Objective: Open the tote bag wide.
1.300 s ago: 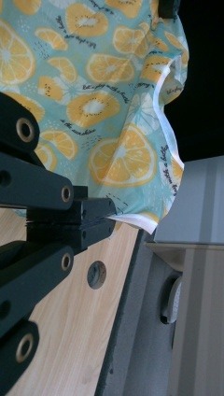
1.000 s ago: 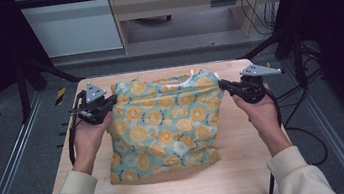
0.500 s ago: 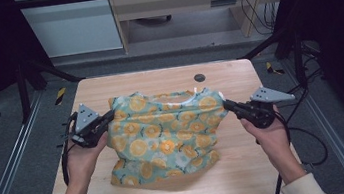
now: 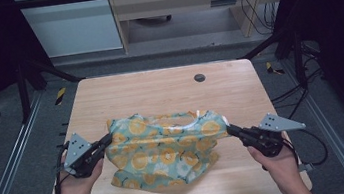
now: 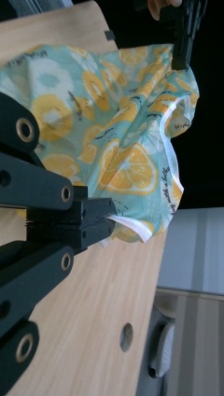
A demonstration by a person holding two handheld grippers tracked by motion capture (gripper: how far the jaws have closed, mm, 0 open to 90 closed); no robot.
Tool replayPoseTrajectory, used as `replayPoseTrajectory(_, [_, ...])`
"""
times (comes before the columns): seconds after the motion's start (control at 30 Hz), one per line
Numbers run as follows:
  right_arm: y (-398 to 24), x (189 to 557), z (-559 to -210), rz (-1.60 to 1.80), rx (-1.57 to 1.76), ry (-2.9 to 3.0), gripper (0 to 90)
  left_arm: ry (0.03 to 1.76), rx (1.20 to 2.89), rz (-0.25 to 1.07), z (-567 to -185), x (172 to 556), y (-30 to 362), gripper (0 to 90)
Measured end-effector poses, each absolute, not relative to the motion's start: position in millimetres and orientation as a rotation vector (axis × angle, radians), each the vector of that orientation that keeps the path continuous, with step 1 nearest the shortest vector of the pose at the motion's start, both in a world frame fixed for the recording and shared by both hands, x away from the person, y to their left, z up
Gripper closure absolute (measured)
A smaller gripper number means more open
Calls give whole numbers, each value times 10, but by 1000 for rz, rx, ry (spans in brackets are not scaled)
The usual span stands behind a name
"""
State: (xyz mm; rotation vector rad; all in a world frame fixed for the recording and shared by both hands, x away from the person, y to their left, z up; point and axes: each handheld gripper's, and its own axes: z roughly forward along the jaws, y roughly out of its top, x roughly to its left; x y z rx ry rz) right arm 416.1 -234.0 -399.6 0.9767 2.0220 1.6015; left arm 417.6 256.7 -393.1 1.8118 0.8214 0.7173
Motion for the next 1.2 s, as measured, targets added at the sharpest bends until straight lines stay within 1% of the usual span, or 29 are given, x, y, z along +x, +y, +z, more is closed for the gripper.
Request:
replayPoseTrajectory(0.2, [-2312, 4015, -4090, 1617, 967, 2044, 899, 827, 1785, 680, -4093, 3999, 2655, 900])
replayPoseTrajectory(0.33, [-2310, 3931, -4128, 1629, 959, 2050, 899, 814, 1772, 669, -4086, 3937, 2683, 900])
replayPoseTrajectory(0.47, [-2347, 3853, -4180, 1649, 955, 2058, 899, 771, 1778, 648, -4100, 3782, 2706, 900])
replayPoseTrajectory(0.7, [-2379, 3806, -4352, 1625, 971, 2123, 899, 726, 1876, 596, -4278, 3693, 2694, 900])
replayPoseTrajectory(0.77, [-2397, 3821, -4423, 1592, 988, 2158, 899, 704, 1950, 566, -4362, 3691, 2646, 900])
replayPoseTrajectory(0.97, [-2416, 3846, -4546, 1520, 1032, 2214, 898, 644, 2108, 578, -4475, 3708, 2524, 900])
replayPoseTrajectory(1.1, [-2364, 3875, -4604, 1447, 1027, 2266, 898, 649, 2161, 572, -4542, 3754, 2468, 900])
replayPoseTrajectory(1.2, [-2312, 3922, -4659, 1384, 1037, 2310, 898, 645, 2211, 597, -4572, 3815, 2444, 900])
